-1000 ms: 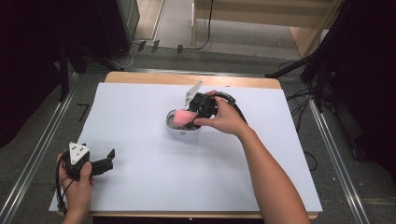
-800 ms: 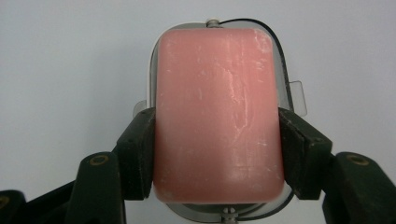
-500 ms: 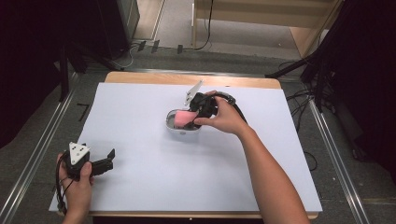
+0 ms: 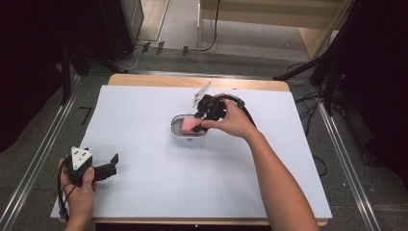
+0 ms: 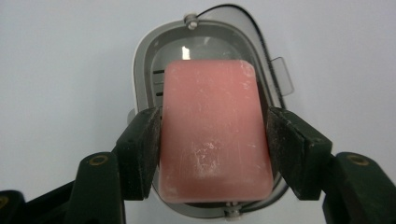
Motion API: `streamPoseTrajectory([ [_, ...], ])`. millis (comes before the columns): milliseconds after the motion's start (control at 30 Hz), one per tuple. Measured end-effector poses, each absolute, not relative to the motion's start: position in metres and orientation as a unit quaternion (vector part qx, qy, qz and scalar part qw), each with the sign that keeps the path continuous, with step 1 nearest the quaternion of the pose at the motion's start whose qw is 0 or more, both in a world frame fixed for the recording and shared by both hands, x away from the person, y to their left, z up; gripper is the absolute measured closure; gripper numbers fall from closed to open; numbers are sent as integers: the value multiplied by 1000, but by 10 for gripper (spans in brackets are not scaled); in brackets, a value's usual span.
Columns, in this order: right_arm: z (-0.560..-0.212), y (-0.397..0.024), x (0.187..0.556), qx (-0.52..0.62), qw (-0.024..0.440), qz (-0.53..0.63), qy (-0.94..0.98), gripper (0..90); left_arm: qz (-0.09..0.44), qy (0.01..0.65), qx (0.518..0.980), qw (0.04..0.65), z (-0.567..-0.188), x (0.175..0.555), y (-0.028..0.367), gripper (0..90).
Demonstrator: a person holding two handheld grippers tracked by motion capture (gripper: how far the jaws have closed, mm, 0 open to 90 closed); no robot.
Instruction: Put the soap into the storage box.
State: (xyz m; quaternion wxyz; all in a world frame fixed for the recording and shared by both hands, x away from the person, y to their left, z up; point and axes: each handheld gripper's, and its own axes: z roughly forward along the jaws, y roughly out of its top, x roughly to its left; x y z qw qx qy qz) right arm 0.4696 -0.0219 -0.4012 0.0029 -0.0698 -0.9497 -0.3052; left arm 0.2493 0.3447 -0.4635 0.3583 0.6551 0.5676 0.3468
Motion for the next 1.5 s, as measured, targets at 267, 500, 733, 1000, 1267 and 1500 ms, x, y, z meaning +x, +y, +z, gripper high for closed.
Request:
streamPoseTrajectory([
  [267, -389, -33, 468, -95, 13, -334, -938, 364, 346, 567, 657, 357, -463, 249, 345, 0],
  [500, -389, -44, 462, -124, 14, -346, -930, 330, 346, 567, 658, 356, -463, 249, 345, 0],
  [733, -390, -60, 454, -161, -4, -353, -922, 278, 346, 567, 658, 355, -463, 250, 344, 0],
  [1000, -390, -79, 433, -226, -63, -353, -906, 120, 346, 568, 658, 354, -464, 250, 344, 0],
  [1267, -393, -93, 420, -278, -82, -366, -884, 0, 347, 568, 658, 353, -464, 250, 344, 0],
  [1500, -399, -103, 407, -304, -115, -372, -870, 0, 348, 568, 658, 353, -464, 250, 344, 0],
])
